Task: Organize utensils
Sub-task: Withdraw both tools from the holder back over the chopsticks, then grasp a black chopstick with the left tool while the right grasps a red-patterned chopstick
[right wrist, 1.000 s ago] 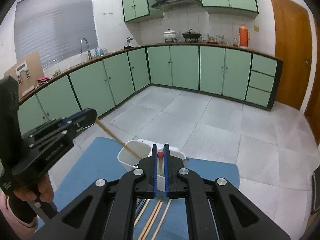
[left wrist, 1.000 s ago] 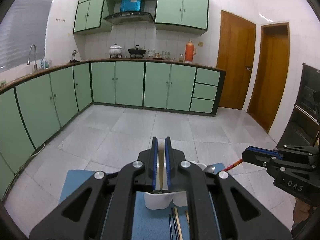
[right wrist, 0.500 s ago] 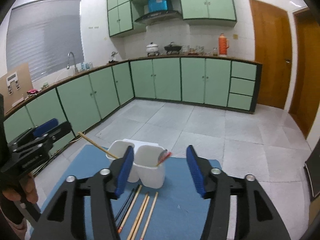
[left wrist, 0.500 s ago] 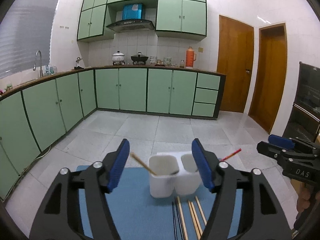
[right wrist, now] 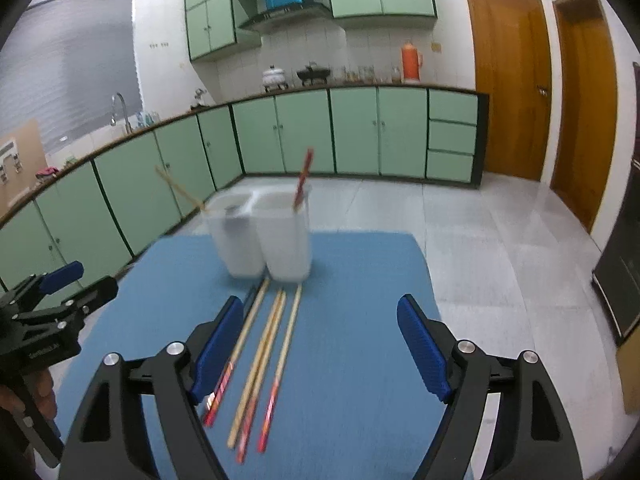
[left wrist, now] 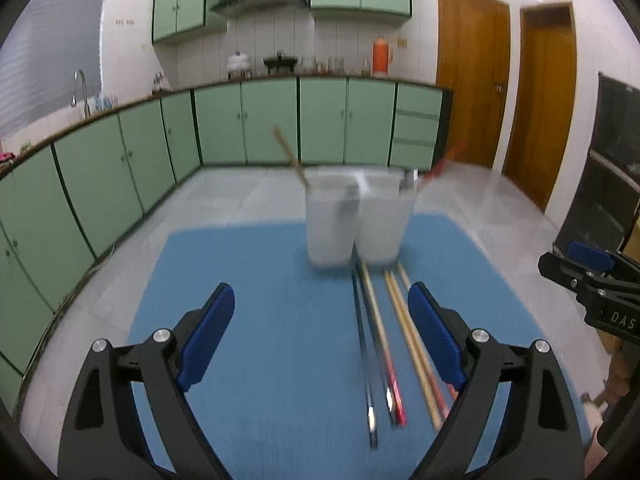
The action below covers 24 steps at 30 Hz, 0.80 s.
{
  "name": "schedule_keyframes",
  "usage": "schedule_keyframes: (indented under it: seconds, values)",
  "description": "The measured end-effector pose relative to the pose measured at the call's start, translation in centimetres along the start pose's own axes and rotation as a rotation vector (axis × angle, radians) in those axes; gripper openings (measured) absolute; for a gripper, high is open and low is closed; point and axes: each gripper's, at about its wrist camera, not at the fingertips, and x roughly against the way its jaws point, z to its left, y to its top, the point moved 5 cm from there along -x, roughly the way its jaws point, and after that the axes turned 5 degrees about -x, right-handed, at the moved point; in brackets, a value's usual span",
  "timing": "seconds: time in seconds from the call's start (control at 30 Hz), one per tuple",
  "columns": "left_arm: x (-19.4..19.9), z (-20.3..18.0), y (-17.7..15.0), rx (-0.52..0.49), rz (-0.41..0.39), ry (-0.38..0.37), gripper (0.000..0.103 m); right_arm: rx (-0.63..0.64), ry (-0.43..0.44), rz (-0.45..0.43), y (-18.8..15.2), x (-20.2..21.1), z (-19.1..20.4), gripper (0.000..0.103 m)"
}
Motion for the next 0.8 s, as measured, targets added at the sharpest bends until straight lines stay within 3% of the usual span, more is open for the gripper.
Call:
schedule_keyframes:
  seconds: [0.4,0.8]
  values:
    - [-1.1,-2.4,-9.4,-0.019,0.216,-0.070,0.079,-0.006,0.018,0.181,-9.3,-1.2,0.6,0.061]
    - [-3.2,-3.3,-13.2,0.016,0.325,-0.088,0.046,-0.025,0.034,0.221,-10.8,-2.0,0.5,0.051]
